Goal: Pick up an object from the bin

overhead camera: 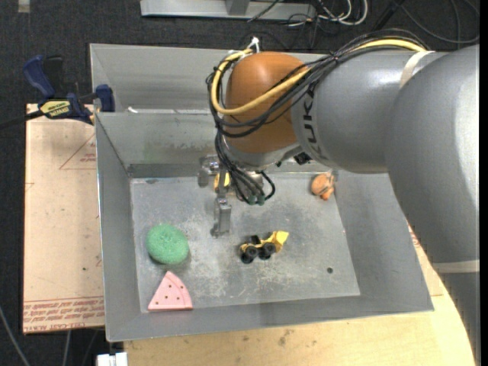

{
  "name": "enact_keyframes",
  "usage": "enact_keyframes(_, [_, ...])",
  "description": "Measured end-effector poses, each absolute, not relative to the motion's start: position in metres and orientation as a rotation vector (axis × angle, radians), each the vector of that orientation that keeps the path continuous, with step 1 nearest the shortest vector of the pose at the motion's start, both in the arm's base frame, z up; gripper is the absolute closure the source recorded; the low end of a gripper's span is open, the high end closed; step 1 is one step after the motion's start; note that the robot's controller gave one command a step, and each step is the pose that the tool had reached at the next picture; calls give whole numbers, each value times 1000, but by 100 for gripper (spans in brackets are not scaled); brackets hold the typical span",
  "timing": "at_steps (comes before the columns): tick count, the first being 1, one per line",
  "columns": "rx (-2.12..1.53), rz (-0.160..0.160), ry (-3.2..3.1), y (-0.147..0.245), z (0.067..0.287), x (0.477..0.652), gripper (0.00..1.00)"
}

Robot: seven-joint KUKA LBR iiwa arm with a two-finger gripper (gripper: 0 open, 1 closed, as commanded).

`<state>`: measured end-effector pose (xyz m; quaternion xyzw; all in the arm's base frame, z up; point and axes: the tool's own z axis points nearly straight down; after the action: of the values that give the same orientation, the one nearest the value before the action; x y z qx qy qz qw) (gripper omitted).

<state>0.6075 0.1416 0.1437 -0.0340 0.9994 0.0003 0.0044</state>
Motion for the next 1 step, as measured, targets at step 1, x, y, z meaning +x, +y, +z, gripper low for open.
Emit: enact_keyframes(1, [-96,4,3137,165,98,600,0])
